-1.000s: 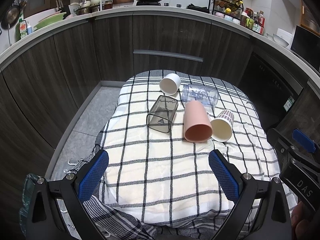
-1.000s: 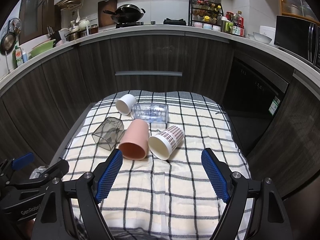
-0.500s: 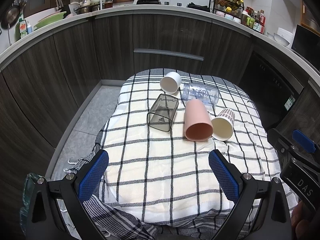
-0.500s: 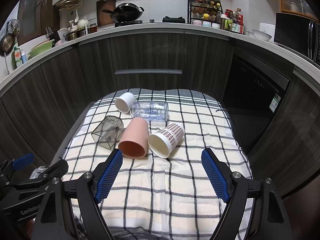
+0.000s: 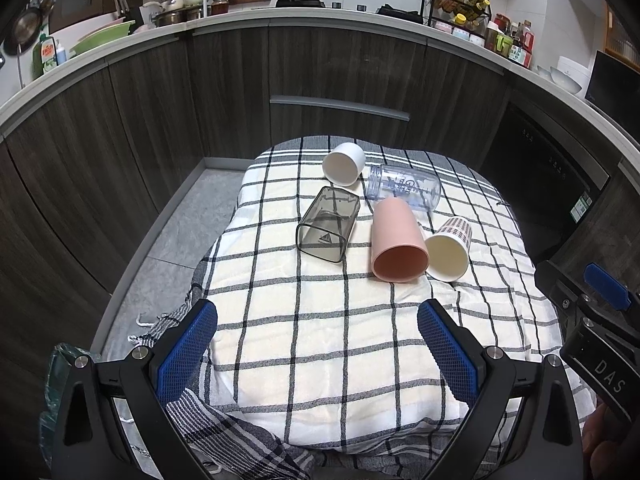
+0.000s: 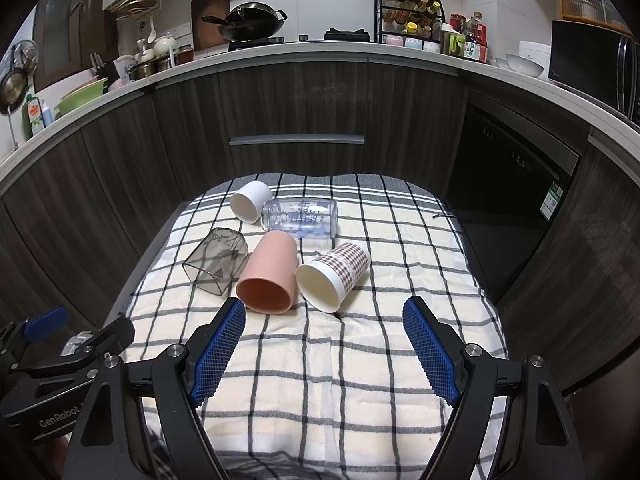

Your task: Flip cup upside down

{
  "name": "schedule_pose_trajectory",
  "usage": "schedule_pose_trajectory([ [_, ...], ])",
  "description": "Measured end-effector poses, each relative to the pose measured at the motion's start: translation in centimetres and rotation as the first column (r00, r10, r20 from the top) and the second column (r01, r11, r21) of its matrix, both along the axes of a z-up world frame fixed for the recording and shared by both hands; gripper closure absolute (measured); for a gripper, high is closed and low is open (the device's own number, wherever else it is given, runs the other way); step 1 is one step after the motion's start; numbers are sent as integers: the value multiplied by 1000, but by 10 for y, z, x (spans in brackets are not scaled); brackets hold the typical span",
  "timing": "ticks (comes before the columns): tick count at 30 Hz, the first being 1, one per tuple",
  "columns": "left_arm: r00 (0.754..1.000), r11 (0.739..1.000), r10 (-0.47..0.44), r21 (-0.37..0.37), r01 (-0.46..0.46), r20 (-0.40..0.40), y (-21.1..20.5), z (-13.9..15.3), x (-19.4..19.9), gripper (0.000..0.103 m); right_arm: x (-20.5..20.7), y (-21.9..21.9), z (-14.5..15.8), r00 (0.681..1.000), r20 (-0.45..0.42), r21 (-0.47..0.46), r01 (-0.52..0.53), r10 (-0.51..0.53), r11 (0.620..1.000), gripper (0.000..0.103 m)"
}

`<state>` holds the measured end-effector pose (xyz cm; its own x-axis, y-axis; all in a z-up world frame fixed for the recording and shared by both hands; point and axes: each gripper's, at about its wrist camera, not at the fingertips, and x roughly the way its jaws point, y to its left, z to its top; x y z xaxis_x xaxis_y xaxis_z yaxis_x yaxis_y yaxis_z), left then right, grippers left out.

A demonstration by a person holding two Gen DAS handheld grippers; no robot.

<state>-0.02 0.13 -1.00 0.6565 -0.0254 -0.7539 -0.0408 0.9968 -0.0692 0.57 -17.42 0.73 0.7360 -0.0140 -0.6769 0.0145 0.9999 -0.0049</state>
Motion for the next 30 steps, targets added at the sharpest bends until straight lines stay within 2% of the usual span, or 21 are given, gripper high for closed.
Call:
schedule_pose_trajectory([
  [22,1000,1000,2,-2,-2,-9,-3,-2,3,1,1,-1,0,1000,1,0,2,-2,1000,22],
  [30,997,998,-68,-16,68,-34,-22,-9,23,1,19,-20,0,998,4,10,55,-55,998,22],
])
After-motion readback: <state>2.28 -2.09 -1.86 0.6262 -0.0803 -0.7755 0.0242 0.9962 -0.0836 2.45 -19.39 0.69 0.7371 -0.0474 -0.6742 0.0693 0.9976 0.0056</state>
